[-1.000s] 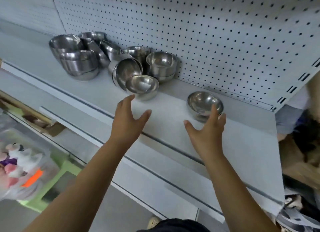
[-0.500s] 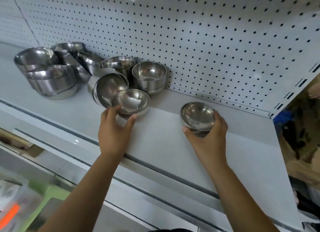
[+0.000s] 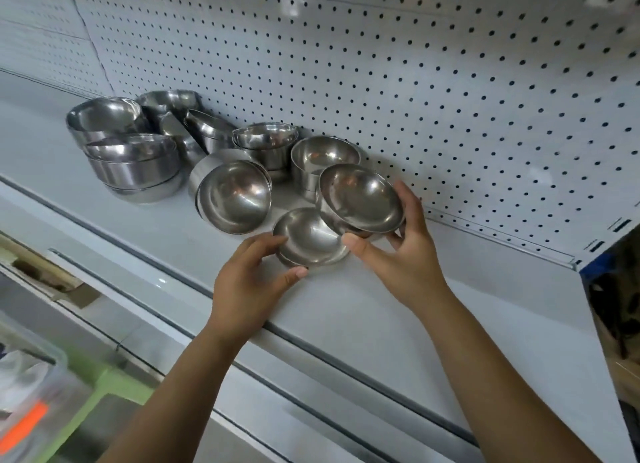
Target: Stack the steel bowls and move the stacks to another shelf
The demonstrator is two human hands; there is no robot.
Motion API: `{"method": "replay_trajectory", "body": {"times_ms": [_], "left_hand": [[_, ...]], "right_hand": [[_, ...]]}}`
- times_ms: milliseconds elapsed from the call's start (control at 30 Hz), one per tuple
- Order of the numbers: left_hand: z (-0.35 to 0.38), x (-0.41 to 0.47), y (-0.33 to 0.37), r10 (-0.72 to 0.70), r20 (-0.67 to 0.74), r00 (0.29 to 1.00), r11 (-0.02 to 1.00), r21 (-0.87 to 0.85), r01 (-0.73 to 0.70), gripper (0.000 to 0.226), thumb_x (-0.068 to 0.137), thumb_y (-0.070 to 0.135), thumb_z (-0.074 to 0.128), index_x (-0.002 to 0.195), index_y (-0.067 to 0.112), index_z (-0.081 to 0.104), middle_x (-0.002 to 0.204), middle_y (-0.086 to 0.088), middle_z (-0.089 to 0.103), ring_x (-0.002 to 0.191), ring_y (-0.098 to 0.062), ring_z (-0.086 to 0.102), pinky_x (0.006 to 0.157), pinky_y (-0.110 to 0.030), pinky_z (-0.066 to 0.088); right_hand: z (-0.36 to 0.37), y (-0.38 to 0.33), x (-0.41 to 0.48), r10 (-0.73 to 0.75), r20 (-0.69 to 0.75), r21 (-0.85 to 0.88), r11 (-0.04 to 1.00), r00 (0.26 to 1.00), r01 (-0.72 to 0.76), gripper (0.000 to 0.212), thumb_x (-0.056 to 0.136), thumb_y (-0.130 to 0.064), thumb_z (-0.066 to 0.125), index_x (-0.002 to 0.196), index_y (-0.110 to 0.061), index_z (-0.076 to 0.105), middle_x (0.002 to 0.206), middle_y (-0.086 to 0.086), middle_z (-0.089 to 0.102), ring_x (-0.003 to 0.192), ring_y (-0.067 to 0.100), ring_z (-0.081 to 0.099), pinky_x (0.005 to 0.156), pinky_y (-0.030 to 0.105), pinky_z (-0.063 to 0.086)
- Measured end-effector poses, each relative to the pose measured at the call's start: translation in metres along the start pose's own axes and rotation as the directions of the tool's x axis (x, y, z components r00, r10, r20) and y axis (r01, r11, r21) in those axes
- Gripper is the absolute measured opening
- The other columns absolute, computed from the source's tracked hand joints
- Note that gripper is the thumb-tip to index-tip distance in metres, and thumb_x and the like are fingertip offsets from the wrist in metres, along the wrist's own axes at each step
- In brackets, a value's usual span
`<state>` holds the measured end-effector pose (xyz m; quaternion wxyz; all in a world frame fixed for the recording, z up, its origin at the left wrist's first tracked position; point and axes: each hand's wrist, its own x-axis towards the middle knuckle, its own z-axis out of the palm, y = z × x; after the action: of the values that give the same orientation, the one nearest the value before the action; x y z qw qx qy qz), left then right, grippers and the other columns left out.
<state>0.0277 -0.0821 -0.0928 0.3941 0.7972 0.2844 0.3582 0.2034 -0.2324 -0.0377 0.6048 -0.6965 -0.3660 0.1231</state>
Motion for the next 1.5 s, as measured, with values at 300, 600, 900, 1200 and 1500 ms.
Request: {"method": "replay_trajectory", "body": {"times_ms": [300, 600, 900, 1200, 1500], "left_hand": [[-0.011, -0.002, 0.004, -0.099, 0.078, 0.992, 0.972, -0.207, 0.113, 0.062, 0.085, 0.051, 0.068, 0.141, 0.030, 0.051, 0.133, 0.019, 0.064, 0.120, 0.005, 0.061, 0.106, -0.033, 0.050], [-0.003, -0.006, 0.008, -0.164, -0.281, 0.946, 0.952, -0.295, 0.077, 0.029, 0.104, 0.044, 0.048, 0.112, 0.022, 0.063, 0.104, 0.008, 0.073, 0.099, -0.014, 0.071, 0.087, -0.036, 0.057], [-0.036, 0.020, -0.005, -0.432, -0.503, 0.749, 0.896, -0.144, 0.420, 0.061, 0.094, 0.045, 0.066, 0.143, 0.015, 0.044, 0.137, 0.001, 0.054, 0.119, -0.016, 0.057, 0.101, -0.037, 0.049], [-0.052, 0.053, -0.012, -0.464, -0.387, 0.797, 0.869, -0.024, 0.494, 0.054, 0.093, 0.044, 0.068, 0.136, 0.014, 0.056, 0.089, 0.004, 0.071, 0.096, -0.018, 0.067, 0.086, -0.033, 0.050], [-0.050, 0.058, 0.004, -0.515, -0.351, 0.782, 0.857, -0.219, 0.465, 0.045, 0.095, 0.028, 0.069, 0.136, 0.013, 0.059, 0.073, -0.002, 0.077, 0.065, -0.012, 0.076, 0.087, -0.036, 0.061]], "right_hand": [[0.034, 0.018, 0.002, -0.089, 0.087, 0.013, 0.996, 0.992, 0.088, 0.108, 0.069, -0.046, 0.093, 0.157, -0.043, 0.031, 0.157, -0.025, 0.037, 0.145, -0.002, 0.040, 0.119, 0.038, 0.040], [0.038, 0.025, -0.003, -0.089, 0.191, -0.085, 0.991, 0.977, 0.107, 0.108, 0.073, -0.038, 0.093, 0.151, -0.061, 0.022, 0.156, -0.035, 0.024, 0.151, -0.004, 0.023, 0.115, 0.019, 0.028], [0.037, 0.029, -0.006, -0.047, 0.274, -0.079, 0.994, 0.961, 0.071, 0.117, 0.070, -0.049, 0.092, 0.157, -0.050, 0.014, 0.166, -0.019, 0.015, 0.153, 0.003, 0.024, 0.125, 0.037, 0.031], [0.040, 0.035, -0.010, 0.005, 0.220, -0.064, 0.998, 0.975, 0.009, 0.112, 0.068, -0.039, 0.096, 0.156, -0.045, 0.026, 0.155, -0.017, 0.040, 0.140, 0.003, 0.045, 0.116, 0.028, 0.041], [0.037, 0.030, -0.013, 0.043, 0.212, -0.086, 0.996, 0.976, -0.025, 0.108, 0.074, -0.031, 0.093, 0.157, -0.039, 0.024, 0.155, -0.014, 0.035, 0.130, -0.006, 0.042, 0.088, -0.009, 0.033]]}}
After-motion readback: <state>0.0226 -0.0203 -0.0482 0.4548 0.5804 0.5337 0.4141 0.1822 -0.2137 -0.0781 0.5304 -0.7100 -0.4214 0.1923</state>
